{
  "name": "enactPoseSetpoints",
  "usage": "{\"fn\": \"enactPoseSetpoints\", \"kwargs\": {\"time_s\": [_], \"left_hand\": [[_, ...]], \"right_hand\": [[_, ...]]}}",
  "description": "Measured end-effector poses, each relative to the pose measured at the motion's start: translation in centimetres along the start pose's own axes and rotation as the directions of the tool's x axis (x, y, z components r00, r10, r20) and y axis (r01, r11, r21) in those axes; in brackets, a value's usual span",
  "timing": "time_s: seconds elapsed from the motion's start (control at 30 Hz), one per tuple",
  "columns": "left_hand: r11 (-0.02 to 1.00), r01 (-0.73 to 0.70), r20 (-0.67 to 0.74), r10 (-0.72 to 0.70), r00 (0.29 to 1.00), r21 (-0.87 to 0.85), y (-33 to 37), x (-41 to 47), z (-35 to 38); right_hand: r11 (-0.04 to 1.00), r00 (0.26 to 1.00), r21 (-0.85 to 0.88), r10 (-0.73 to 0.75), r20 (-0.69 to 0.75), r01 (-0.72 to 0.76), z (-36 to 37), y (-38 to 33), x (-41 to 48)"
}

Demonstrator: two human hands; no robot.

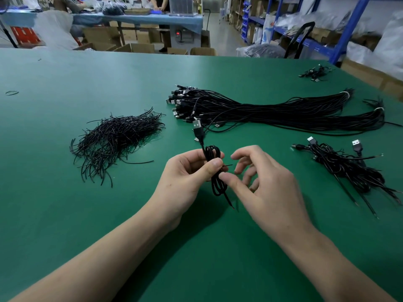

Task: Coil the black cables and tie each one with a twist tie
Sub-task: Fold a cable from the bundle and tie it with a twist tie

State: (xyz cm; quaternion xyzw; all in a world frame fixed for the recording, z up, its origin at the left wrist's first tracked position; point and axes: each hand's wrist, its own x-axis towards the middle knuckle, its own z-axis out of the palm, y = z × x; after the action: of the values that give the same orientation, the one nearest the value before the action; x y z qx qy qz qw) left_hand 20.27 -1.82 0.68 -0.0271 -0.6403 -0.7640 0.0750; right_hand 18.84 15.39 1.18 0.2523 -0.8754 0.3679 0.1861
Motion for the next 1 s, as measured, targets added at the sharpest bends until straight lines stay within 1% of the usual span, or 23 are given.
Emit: {"fn": "enactPoseSetpoints", "kwargs": {"time_s": [0.1,0.17,0.3,0.4,0.47,0.67,0.8,0.87,0.93,1.0], "left_hand": [[0.998,0.035,0.022,-0.036,0.999,0.043,-0.16,-0.09,0.03],[0.997,0.064,0.033,-0.065,0.997,0.043,-0.25,-0.12,0.11],[0.993,0.117,0.079,-0.117,0.99,0.011,-0.23,-0.25,0.06],[0.991,0.134,0.147,-0.131,0.98,-0.014,-0.17,-0.3,-0.18],[0.989,0.141,0.184,-0.131,0.974,-0.044,-0.15,-0.37,-0.25],[0.968,0.212,0.232,-0.177,0.956,-0.131,0.03,-0.56,-0.01],[0.967,0.216,0.216,-0.183,0.959,-0.136,-0.02,-0.59,0.11],[0.969,0.2,0.207,-0.168,0.964,-0.147,-0.1,-0.68,0.32],[0.978,0.168,0.19,-0.143,0.971,-0.126,-0.21,-0.73,0.48],[0.994,0.095,0.165,-0.086,0.982,-0.048,-0.21,-0.75,0.57]], "right_hand": [[0.974,0.987,-0.163,-0.161,-0.004,0.158,-0.28,-0.31,0.2],[0.956,0.977,-0.217,-0.21,-0.027,0.2,-0.42,-0.46,0.26],[0.94,0.963,-0.243,-0.262,-0.061,0.241,-0.64,-0.27,0.43],[0.911,0.943,-0.293,-0.325,-0.074,0.291,-0.56,0.02,0.62],[0.899,0.926,-0.296,-0.364,-0.094,0.323,-0.51,0.17,0.67],[0.874,0.902,-0.32,-0.418,-0.11,0.366,-0.35,0.32,0.86],[0.891,0.911,-0.293,-0.395,-0.119,0.347,-0.26,0.04,0.79],[0.916,0.933,-0.258,-0.343,-0.112,0.306,-0.1,-0.12,0.65],[0.973,0.971,-0.114,-0.214,-0.104,0.202,0.17,-0.07,0.46],[0.993,0.99,0.051,-0.099,-0.098,0.105,0.24,0.11,0.34]]}}
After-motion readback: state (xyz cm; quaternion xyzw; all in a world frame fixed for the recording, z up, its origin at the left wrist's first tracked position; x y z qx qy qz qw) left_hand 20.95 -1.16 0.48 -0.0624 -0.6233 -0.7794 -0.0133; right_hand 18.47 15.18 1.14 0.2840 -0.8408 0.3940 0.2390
